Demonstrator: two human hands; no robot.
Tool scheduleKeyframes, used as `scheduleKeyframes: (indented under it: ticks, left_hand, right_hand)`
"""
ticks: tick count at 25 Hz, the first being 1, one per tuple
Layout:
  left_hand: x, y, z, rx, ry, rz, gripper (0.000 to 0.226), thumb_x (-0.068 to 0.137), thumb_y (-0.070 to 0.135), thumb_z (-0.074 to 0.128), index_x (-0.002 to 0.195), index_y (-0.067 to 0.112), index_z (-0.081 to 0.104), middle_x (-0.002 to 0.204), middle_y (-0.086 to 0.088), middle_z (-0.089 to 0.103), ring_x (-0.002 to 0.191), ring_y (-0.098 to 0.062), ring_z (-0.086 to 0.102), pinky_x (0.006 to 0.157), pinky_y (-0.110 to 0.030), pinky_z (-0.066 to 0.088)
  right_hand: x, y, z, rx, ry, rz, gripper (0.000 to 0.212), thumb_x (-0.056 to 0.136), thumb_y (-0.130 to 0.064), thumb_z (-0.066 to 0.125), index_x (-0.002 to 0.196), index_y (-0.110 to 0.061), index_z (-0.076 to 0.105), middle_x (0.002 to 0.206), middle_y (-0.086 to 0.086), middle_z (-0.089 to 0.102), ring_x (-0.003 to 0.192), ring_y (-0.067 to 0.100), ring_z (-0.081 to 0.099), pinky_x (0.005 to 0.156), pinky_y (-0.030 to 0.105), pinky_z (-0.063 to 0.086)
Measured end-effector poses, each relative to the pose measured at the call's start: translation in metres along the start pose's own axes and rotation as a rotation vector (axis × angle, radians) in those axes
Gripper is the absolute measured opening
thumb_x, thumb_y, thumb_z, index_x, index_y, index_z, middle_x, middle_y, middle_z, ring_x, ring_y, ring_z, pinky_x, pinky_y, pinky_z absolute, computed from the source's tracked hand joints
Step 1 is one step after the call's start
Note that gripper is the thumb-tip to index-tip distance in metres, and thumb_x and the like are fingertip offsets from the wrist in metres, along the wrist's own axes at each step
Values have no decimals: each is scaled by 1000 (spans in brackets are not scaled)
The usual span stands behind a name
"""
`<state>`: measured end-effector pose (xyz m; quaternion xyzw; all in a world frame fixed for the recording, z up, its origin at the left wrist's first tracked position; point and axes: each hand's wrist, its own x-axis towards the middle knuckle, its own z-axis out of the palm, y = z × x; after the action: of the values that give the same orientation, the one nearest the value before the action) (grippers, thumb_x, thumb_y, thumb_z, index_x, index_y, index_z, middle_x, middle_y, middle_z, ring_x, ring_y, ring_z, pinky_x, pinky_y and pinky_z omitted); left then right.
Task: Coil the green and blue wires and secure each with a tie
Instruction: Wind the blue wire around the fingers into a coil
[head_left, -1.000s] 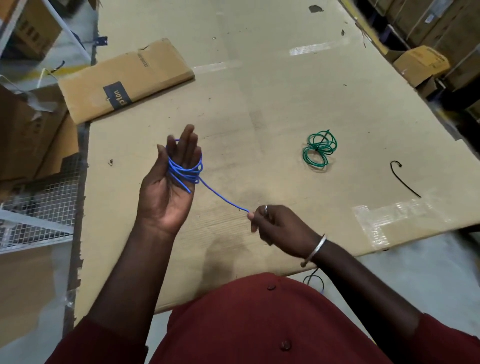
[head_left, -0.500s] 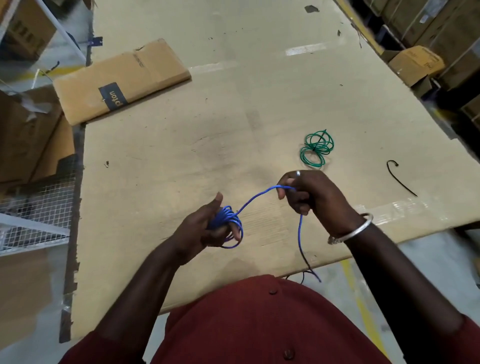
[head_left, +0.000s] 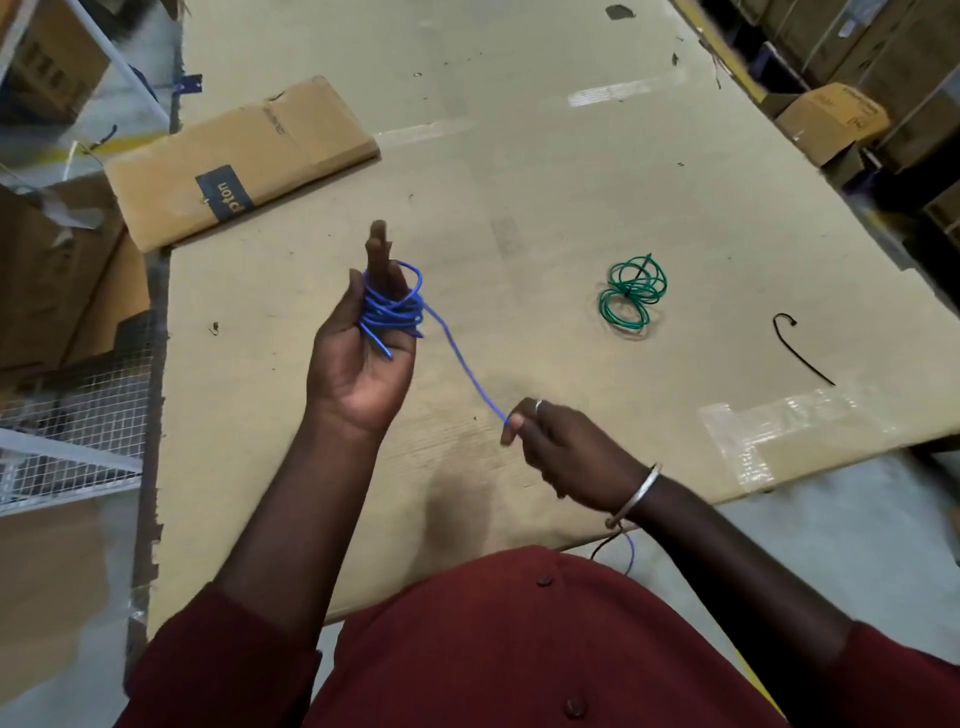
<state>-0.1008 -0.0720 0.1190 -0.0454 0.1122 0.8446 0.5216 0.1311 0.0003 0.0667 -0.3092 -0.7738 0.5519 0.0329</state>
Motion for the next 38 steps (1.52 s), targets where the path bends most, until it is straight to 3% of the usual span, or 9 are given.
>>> scheduleKeyframes:
  ticks: [5,9,13,19,26,30,33,35,38]
  left_hand:
    - [0,-13,-30,1193,70,235,31,111,13,42,138,4,54,135,-12,70,102,-23,76,92,-31,56]
    - [-27,-23,-48,1787,87,-71,50,112,37,35,93,12,74,67,-6,75,61,-24,66,72,-39,56]
    - [-46,-12,-34,1560,-37,-497,95,108,56,15,82,-19,67,44,-3,24,45,-13,32,51,-29,25]
    - [-60,1,-30,774,74,-588,53,101,40,39,53,20,46,39,7,26,39,-10,17,48,-30,15]
    - [-46,11,-44,-121,-4,-198,28,107,5,37,105,2,65,124,-12,74,92,-24,75,84,-34,58]
    - [-30,4,-43,325,60,109,34,113,23,34,93,9,59,155,-25,49,139,-31,55,112,-38,47]
    - [-26,-10,-57,1190,45,196,36,110,30,35,131,14,58,156,-7,51,143,-16,50,117,-30,40]
    - [-31,-19,-70,1649,25,62,40,106,38,39,138,20,57,139,10,65,127,-1,61,109,-26,44]
    - [-44,-21,-78,1868,36,-305,57,101,61,38,77,18,68,60,6,69,54,-11,61,65,-32,47]
  right_hand:
    - [-38,-40,-2,-142,-169,-190,33,107,-42,47,91,-26,72,58,8,48,53,19,45,57,37,40]
    - [-33,-60,-26,51,-38,-156,37,106,-40,47,84,-23,71,57,-1,35,53,12,34,54,32,30]
    - [-6,-51,-50,99,93,-126,29,98,-31,50,77,-23,69,56,-2,33,53,15,31,54,30,27]
    - [21,-25,-60,205,289,-163,10,95,-17,73,90,-9,70,62,7,43,59,18,38,56,31,35]
    - [12,25,-32,278,140,13,11,101,-10,61,94,-3,57,61,1,56,51,15,48,47,29,42]
    - [-9,15,-3,171,-124,19,5,103,-13,59,98,-14,62,66,3,60,47,8,49,45,24,42]
    - [-20,-8,2,70,-231,-80,12,101,-12,61,108,-12,72,73,-7,63,59,2,57,59,16,44]
    - [-24,-22,-9,63,-262,-134,19,100,-8,62,114,-12,75,73,-11,66,64,2,58,64,19,44]
    - [-22,-37,-37,172,-186,-206,19,99,3,61,114,2,72,83,-11,70,69,-3,59,67,13,43]
